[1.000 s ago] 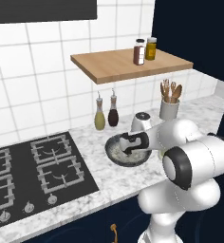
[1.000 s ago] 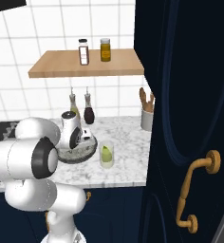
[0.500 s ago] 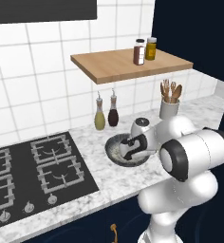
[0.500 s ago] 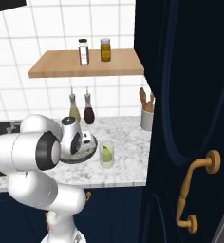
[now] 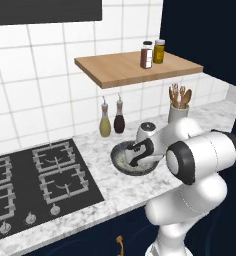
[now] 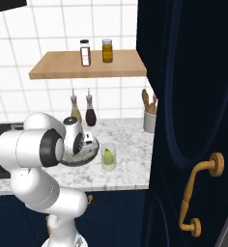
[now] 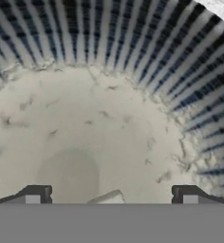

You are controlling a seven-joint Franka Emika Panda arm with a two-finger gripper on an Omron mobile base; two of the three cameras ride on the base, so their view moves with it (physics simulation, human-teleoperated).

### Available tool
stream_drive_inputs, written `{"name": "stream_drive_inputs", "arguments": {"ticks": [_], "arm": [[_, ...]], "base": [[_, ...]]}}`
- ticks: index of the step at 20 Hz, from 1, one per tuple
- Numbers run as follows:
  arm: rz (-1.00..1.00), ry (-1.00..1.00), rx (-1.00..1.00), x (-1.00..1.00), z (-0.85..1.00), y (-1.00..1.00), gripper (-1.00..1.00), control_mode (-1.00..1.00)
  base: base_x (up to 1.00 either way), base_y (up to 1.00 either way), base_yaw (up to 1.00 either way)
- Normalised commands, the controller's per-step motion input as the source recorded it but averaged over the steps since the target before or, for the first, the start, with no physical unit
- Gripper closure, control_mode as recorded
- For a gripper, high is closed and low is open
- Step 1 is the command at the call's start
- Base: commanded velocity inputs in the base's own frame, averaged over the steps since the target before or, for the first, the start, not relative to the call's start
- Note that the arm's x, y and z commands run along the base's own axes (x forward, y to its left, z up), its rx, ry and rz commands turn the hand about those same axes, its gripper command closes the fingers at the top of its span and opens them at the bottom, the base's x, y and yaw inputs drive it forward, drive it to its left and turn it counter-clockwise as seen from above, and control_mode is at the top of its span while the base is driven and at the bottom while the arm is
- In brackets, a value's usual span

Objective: Grab a lemon wedge from the fridge and one ice cube from the ice bowl, and put them in the glass of lemonade.

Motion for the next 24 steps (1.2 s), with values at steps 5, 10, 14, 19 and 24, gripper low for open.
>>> {"name": "stream_drive_inputs", "arguments": {"ticks": [5,10,14,19,24], "arm": [[0.0,-0.02,-0.01,-0.04,-0.41,0.01,1.0,-1.0],[0.0,-0.11,0.0,0.0,-0.23,0.0,1.0,-1.0],[-0.02,-0.02,0.0,-0.04,-0.19,-0.06,1.0,-1.0],[-0.07,0.0,0.0,-0.24,-0.15,-0.26,1.0,-1.0],[-0.11,-0.03,0.0,-0.26,0.07,-0.19,1.0,-1.0]], "base": [[0.0,0.0,0.0],[0.0,0.0,0.0],[0.0,0.0,0.0],[0.0,0.0,0.0],[0.0,0.0,0.0]]}}
